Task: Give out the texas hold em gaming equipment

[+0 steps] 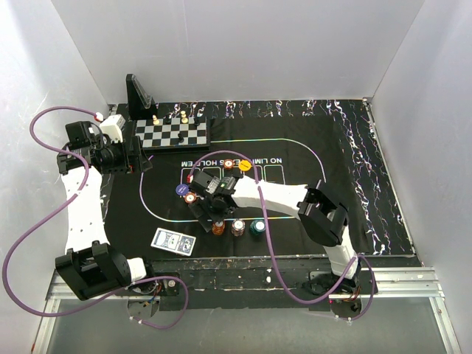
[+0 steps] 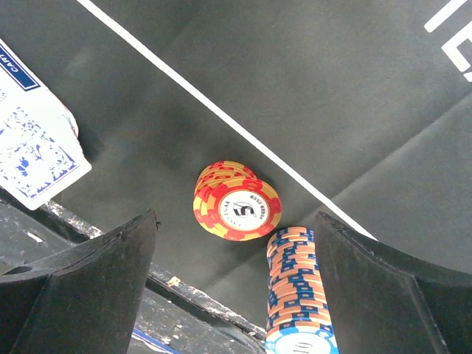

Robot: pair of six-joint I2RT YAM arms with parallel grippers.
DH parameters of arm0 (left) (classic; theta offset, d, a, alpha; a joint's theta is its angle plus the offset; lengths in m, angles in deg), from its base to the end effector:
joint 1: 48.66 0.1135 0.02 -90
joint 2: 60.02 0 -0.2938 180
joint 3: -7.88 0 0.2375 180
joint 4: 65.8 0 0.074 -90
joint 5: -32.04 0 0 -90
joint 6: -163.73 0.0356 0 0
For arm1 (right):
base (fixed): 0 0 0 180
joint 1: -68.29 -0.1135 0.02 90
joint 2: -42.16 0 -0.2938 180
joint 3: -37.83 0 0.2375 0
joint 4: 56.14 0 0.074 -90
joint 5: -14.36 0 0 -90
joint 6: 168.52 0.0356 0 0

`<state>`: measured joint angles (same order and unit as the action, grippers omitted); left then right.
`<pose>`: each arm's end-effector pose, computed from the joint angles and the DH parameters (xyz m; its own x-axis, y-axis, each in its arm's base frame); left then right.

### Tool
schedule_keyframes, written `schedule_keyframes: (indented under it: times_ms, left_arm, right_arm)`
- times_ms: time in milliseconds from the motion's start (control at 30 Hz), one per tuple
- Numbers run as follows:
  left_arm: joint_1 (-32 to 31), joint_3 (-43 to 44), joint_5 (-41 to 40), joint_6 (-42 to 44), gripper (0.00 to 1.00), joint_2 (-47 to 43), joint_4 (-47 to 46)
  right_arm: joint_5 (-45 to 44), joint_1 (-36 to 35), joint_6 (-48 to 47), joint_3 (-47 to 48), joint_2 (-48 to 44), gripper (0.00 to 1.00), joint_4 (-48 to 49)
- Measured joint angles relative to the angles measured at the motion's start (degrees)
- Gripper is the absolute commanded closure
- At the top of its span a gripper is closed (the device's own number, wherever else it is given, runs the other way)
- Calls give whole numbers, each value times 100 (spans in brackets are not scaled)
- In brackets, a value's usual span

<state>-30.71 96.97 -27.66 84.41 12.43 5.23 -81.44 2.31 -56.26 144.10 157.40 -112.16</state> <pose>0.2148 0.0507 0.3765 -0.7575 -0.0772 -0.6482 0.1565 0.9425 -0.2952 0.1767 0.3878 0.2431 -0.6790 -0.5979 -0.4260 -0.6852 0.7245 0.0754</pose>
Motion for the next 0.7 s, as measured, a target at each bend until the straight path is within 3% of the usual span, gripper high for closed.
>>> schedule_keyframes:
  times_ms: [267,700]
  left_arm:
    - [0,0,-76,20,2,-2,13]
    - [0,0,-105,22,2,-7,11]
  right_arm:
    - [201,-4,7,4,249,10,103]
    - [282,-4,52,-7,398,33,221]
